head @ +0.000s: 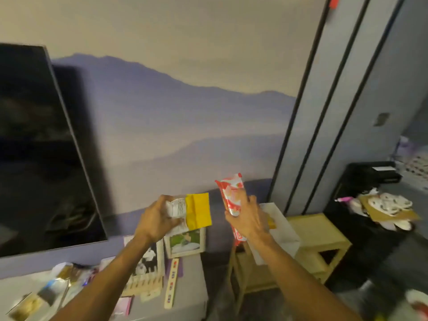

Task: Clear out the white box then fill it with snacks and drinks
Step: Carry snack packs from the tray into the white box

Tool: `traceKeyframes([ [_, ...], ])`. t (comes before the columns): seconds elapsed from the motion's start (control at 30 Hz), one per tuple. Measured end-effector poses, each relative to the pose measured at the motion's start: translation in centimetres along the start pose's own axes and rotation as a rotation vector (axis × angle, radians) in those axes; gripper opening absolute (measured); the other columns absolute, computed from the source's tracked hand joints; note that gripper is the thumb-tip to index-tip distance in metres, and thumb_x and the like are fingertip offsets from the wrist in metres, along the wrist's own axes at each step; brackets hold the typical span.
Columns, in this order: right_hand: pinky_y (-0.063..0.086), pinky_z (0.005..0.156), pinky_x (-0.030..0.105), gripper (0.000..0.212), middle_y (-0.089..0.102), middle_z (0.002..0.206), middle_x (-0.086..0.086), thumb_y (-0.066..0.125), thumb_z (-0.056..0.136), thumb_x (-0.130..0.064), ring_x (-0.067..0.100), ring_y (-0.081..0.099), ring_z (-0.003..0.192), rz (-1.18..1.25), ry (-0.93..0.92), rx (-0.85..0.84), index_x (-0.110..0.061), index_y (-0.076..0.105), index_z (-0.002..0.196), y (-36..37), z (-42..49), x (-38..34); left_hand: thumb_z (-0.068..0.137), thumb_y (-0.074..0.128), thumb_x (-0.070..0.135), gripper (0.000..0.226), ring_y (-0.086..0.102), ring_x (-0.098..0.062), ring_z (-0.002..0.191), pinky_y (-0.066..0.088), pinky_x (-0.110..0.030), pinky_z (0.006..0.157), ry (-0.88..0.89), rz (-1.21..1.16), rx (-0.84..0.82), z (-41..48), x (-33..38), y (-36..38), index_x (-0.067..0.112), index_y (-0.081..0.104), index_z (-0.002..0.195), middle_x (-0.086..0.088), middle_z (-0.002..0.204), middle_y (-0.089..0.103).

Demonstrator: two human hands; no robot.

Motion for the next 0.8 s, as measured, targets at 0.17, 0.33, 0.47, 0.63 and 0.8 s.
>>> traceKeyframes([
  [0.17, 0.061, 0.088, 0.044, 0.081, 0.055, 0.128, 0.008, 0.065, 0.088, -0.069, 0.032, 0.067, 0.109, 0.01, 0.176, 0.043, -0.031, 0.03, 0.15, -4.0, -0.1, 12.8, 0.073, 0.092, 0.047, 0.068, 0.07, -0.015, 0.093, 0.06, -0.037, 0.077, 0.062, -0.061, -0.111, 2.1, 7.9, 11.3, 0.04, 0.049, 0.126, 0.009, 0.11, 0.071],
  [0.33, 0.06, 0.091, 0.048, 0.073, 0.058, 0.129, 0.0, 0.067, 0.076, -0.075, 0.027, 0.065, 0.112, 0.157, 0.3, -0.027, -0.038, 0.051, 0.137, -2.5, 1.2, 24.7, 0.074, 0.093, 0.042, 0.071, 0.067, -0.014, 0.1, 0.061, -0.035, 0.081, 0.116, -0.061, -0.223, 4.7, 13.9, 20.3, 0.044, 0.047, 0.127, 0.011, 0.116, 0.066],
  [0.47, 0.058, 0.092, 0.047, 0.073, 0.064, 0.126, 0.004, 0.069, 0.08, -0.068, 0.028, 0.065, 0.111, 0.143, 0.383, -0.041, -0.026, 0.054, 0.139, -4.4, 3.0, 28.4, 0.071, 0.094, 0.043, 0.071, 0.066, -0.011, 0.1, 0.055, -0.026, 0.076, 0.116, -0.064, -0.286, 8.0, 16.4, 26.4, 0.046, 0.046, 0.124, 0.014, 0.113, 0.065],
  [0.63, 0.057, 0.085, 0.043, 0.068, 0.066, 0.119, 0.002, 0.067, 0.082, -0.068, 0.027, 0.067, 0.103, 0.051, 0.378, -0.076, -0.028, 0.054, 0.135, -3.2, 8.9, 32.8, 0.077, 0.091, 0.042, 0.063, 0.062, -0.006, 0.091, 0.043, -0.012, 0.065, 0.042, -0.086, -0.304, 13.0, 15.5, 33.2, 0.042, 0.048, 0.124, 0.014, 0.108, 0.064],
  [0.8, 0.059, 0.087, 0.043, 0.066, 0.064, 0.123, -0.003, 0.066, 0.081, -0.07, 0.024, 0.067, 0.105, 0.057, 0.356, -0.155, -0.036, 0.054, 0.137, 1.3, 15.8, 35.9, 0.073, 0.089, 0.054, 0.069, 0.067, -0.011, 0.092, 0.057, -0.031, 0.076, -0.113, -0.082, -0.311, 16.5, 11.4, 39.7, 0.044, 0.045, 0.126, 0.01, 0.106, 0.065],
])
Point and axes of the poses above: each hand's wrist, its own z-axis towards the middle knuckle, its own y-axis out of the palm, x = y × z, the point moved 9 cm from there along z, towards the middle knuckle
